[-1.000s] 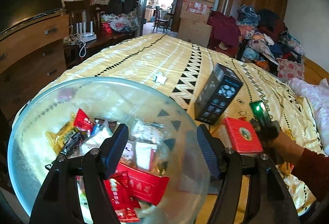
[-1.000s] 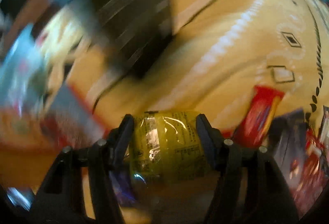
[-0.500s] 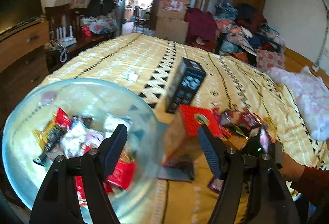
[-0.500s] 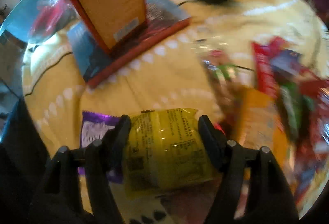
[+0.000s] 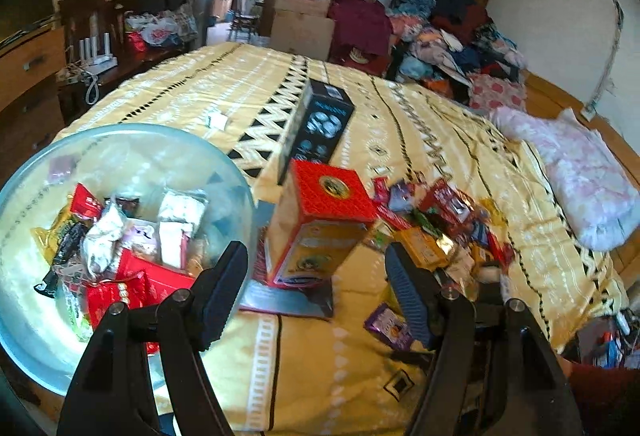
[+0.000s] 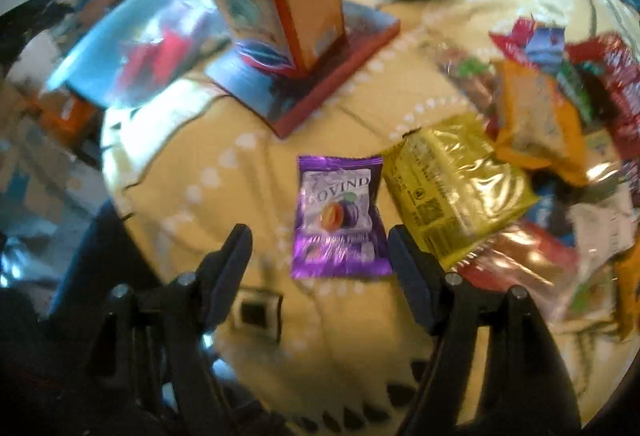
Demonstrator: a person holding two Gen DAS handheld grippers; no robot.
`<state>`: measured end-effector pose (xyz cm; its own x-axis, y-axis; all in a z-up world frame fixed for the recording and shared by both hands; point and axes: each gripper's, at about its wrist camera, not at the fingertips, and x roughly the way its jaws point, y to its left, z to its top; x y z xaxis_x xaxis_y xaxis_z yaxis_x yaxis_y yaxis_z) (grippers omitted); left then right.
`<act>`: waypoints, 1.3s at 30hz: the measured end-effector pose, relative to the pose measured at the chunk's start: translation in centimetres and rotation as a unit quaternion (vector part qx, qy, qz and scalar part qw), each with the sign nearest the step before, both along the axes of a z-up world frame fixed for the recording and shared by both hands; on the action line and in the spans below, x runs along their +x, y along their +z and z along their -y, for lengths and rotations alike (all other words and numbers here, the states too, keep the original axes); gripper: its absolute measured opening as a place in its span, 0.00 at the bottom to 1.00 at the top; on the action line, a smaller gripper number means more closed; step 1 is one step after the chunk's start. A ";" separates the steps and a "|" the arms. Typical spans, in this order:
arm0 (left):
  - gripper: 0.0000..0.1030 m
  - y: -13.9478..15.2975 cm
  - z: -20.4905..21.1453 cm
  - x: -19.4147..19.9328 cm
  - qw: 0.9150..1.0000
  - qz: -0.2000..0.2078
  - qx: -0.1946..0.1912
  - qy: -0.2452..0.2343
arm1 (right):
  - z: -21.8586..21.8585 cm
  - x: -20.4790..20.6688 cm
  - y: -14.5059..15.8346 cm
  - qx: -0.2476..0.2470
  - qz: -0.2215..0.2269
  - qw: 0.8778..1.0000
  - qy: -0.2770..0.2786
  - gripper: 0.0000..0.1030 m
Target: Organize snacks
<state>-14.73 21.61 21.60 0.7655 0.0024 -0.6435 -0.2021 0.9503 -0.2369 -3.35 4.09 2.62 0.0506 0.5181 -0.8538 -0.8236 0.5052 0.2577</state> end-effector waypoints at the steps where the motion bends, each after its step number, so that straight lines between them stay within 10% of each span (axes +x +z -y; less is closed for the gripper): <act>1: 0.70 -0.1 0.3 -0.1 1.000 -0.003 -0.001 -0.006 | -0.5 0.6 -0.6 -0.006 0.002 1.000 -0.010 0.69; 9: 0.70 -3.2 3.3 1.3 0.995 -0.050 -0.036 -0.074 | 0.9 -0.2 -1.3 0.024 0.010 0.998 -0.055 0.50; 22: 0.70 -18.0 12.2 12.3 0.964 -0.182 -0.073 -0.177 | 16.3 -0.5 0.1 0.103 -0.038 0.967 -0.229 0.49; 39: 0.80 -18.7 13.4 15.9 0.972 -0.143 -0.020 -0.184 | 18.2 -0.3 -2.0 0.127 -0.064 0.959 -0.244 0.51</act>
